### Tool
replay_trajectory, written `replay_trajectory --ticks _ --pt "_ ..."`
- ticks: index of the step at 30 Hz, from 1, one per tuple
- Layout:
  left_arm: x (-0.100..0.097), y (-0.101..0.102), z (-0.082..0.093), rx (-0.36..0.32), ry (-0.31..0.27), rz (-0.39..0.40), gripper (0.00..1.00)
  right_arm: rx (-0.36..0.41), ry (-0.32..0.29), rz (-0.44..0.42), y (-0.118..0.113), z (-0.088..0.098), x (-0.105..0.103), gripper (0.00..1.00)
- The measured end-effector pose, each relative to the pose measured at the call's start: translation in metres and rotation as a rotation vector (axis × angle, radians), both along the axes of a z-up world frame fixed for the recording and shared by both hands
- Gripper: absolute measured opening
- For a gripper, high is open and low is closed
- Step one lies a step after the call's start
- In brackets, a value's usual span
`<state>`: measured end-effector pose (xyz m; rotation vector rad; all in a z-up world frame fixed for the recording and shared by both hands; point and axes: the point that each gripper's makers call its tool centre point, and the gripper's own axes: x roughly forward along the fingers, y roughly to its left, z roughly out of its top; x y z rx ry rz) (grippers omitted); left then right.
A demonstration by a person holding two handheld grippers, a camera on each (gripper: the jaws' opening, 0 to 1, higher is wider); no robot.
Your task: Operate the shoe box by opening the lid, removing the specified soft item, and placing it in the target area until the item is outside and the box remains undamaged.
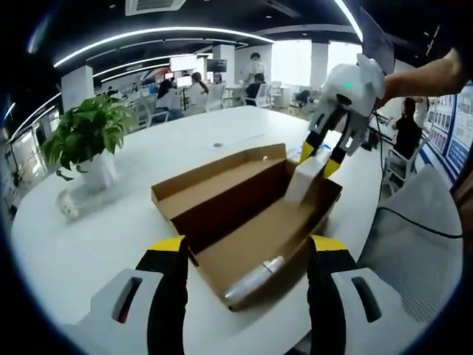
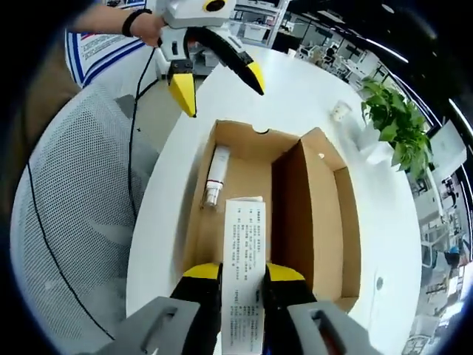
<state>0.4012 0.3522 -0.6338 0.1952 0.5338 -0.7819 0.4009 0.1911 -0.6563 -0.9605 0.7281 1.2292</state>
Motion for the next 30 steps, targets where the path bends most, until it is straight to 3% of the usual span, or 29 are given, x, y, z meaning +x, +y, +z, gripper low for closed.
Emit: replay_trajectory --ticks 5,12,21,30 --pt "0.001 -0.016 0.002 -0.017 0.0 -0.024 0.65 -0.013 -0.034 -0.023 -0.02 0.014 -0.003 0.17" --pt "0.001 -0.032 0.0 -0.024 0.005 -0.064 0.65 -0.021 -0.03 -0.114 -0.062 0.014 -0.016 0.17" --pt "0.002 -0.047 0.0 -0.014 0.008 -0.107 0.65 -0.03 -0.007 -0.22 -0.106 0.003 -0.031 0.17" --pt "0.004 -0.049 0.001 -0.002 0.009 -0.124 0.65 -0.034 0.016 -0.272 -0.129 -0.01 -0.039 0.17"
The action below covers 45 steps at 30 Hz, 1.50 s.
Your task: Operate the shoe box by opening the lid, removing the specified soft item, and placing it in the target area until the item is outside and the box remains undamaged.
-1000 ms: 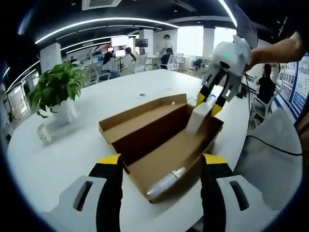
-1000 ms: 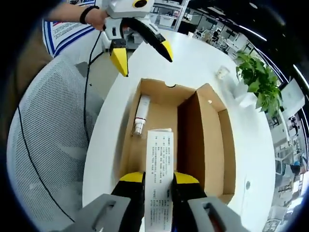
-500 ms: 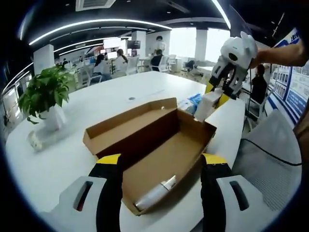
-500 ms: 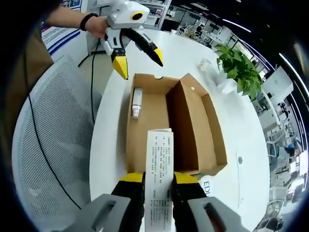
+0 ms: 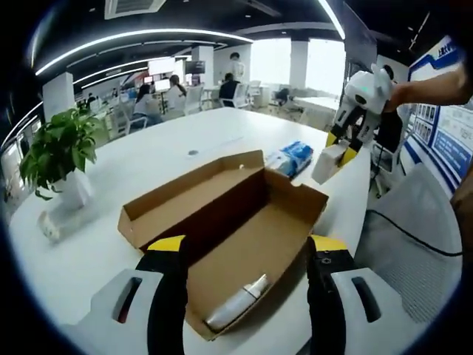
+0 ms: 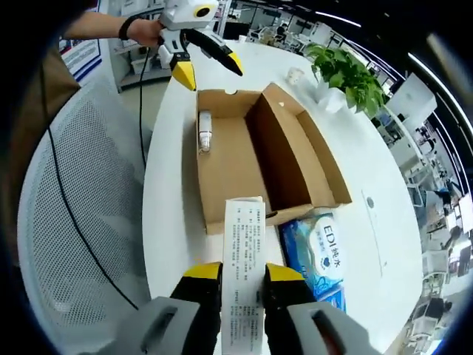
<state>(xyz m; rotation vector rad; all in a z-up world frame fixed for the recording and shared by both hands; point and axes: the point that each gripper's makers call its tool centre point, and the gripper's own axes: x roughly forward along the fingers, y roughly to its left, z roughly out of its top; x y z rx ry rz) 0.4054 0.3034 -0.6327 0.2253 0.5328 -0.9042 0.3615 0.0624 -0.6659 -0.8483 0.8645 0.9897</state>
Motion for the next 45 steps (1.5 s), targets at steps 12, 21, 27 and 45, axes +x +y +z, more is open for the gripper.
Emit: replay_trajectory --ticks 12,21,27,45 --pt "-0.003 0.003 -0.004 0.005 0.02 0.008 0.65 -0.019 -0.002 -0.002 -0.021 -0.002 0.011 0.17" --pt "-0.002 0.012 -0.006 0.014 0.029 0.033 0.65 -0.043 -0.014 -0.003 -0.047 0.005 0.037 0.17" --pt "-0.004 0.018 -0.007 0.022 0.038 0.055 0.65 -0.062 -0.029 0.01 -0.064 0.008 0.059 0.17" --pt "-0.003 0.028 0.001 0.024 0.045 0.114 0.66 -0.069 -0.028 -0.017 -0.108 0.002 0.122 0.17"
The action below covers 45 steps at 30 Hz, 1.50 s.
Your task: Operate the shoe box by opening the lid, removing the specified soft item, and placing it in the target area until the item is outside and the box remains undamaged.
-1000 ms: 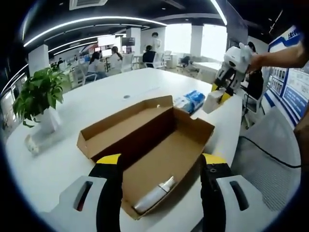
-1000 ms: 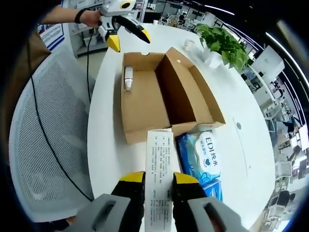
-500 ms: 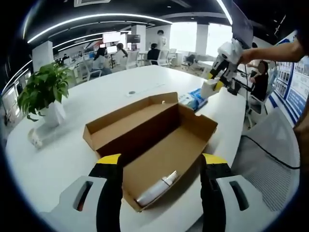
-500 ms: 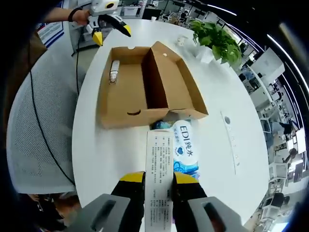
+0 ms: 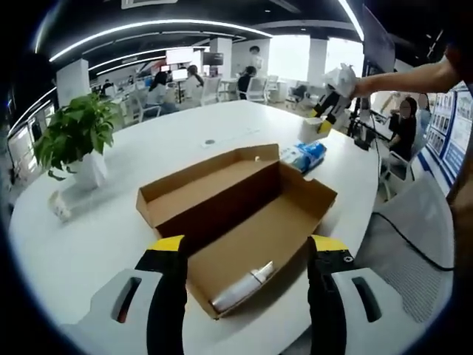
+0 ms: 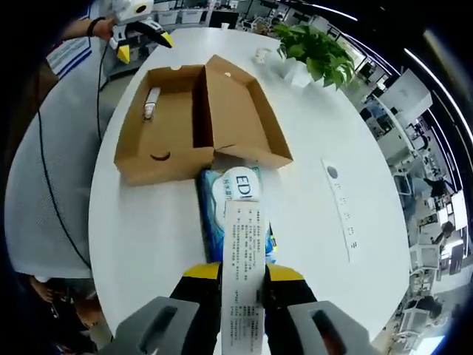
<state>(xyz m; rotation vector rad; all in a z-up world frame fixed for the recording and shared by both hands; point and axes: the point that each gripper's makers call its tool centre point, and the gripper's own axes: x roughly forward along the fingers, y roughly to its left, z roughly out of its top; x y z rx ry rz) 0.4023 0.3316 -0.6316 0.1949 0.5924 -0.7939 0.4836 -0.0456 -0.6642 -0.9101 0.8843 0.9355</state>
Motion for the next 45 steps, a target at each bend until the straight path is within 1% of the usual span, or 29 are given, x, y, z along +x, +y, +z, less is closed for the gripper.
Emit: replay_trajectory --ticks 5,12,18,22,24,28,36,38,45 --pt "0.0 0.002 0.001 0.006 0.004 0.014 0.66 -0.014 0.003 0.022 -0.004 -0.005 0.009 0.17" --pt "0.003 0.0 0.006 0.004 0.0 0.023 0.66 -0.03 0.006 0.013 -0.023 -0.013 0.027 0.17" --pt "0.005 -0.005 0.015 -0.009 -0.011 0.036 0.66 -0.048 0.007 -0.005 -0.033 -0.017 0.032 0.17" --pt "0.004 -0.007 0.016 -0.005 -0.009 0.034 0.66 -0.059 0.001 -0.012 -0.038 -0.021 0.037 0.17" --pt "0.003 -0.007 0.017 -0.005 -0.008 0.034 0.66 -0.063 0.008 -0.009 -0.041 -0.024 0.039 0.17" --pt "0.003 -0.007 0.016 0.001 -0.003 0.033 0.66 -0.09 0.008 0.008 -0.044 -0.029 0.043 0.17" --pt "0.001 -0.005 0.015 0.008 0.004 0.039 0.66 -0.119 0.014 0.027 -0.05 -0.037 0.053 0.17" --pt "0.001 -0.004 0.014 0.009 0.006 0.043 0.66 -0.122 0.025 0.031 -0.051 -0.041 0.054 0.17" --pt "0.001 -0.002 0.01 0.022 0.017 0.047 0.66 -0.122 0.032 0.041 -0.051 -0.051 0.063 0.17"
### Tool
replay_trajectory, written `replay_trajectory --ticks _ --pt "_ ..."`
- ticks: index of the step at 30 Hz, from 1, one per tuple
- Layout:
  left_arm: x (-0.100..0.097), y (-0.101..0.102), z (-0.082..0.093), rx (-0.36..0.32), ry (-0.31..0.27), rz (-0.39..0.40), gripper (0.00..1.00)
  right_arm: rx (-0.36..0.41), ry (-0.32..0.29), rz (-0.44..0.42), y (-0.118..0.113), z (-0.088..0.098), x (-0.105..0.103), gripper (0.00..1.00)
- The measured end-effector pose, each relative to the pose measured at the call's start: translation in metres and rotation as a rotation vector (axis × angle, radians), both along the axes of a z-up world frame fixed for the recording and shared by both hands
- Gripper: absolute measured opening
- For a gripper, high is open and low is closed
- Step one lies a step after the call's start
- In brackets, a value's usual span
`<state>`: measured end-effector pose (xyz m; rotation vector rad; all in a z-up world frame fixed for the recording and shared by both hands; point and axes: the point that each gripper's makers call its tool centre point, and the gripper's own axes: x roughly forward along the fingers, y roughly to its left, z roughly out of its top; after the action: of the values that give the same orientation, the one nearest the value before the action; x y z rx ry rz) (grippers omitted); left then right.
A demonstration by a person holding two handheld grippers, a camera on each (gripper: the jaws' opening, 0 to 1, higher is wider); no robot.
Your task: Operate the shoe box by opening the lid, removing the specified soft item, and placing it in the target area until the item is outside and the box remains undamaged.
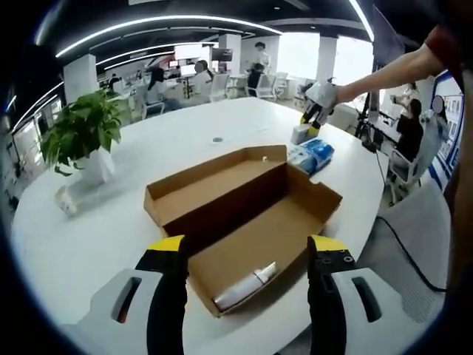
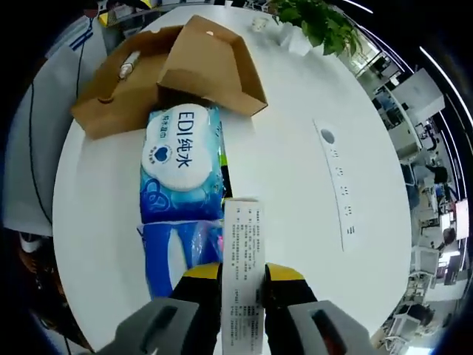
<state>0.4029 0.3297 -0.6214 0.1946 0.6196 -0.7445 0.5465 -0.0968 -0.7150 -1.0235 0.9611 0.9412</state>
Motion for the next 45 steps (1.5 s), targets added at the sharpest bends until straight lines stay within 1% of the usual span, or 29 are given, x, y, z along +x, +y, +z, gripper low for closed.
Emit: replay_trajectory --ticks 8,15,20,28,45 --pt "0.003 0.0 -0.002 0.004 0.008 0.005 0.66 -0.011 0.03 0.02 0.0 -0.014 0.003 0.17" --pt "0.002 0.002 -0.007 0.011 0.017 0.01 0.66 -0.017 0.038 0.03 -0.001 -0.022 0.006 0.17" --pt "-0.002 0.004 -0.01 0.006 0.03 0.024 0.66 -0.021 0.043 0.035 0.0 -0.025 0.006 0.17" --pt "-0.008 0.006 -0.016 0.017 0.047 0.025 0.66 -0.028 0.048 0.046 0.0 -0.032 0.008 0.17" --pt "-0.008 0.005 -0.018 0.028 0.053 0.023 0.66 -0.044 0.059 0.048 -0.009 -0.043 0.01 0.17"
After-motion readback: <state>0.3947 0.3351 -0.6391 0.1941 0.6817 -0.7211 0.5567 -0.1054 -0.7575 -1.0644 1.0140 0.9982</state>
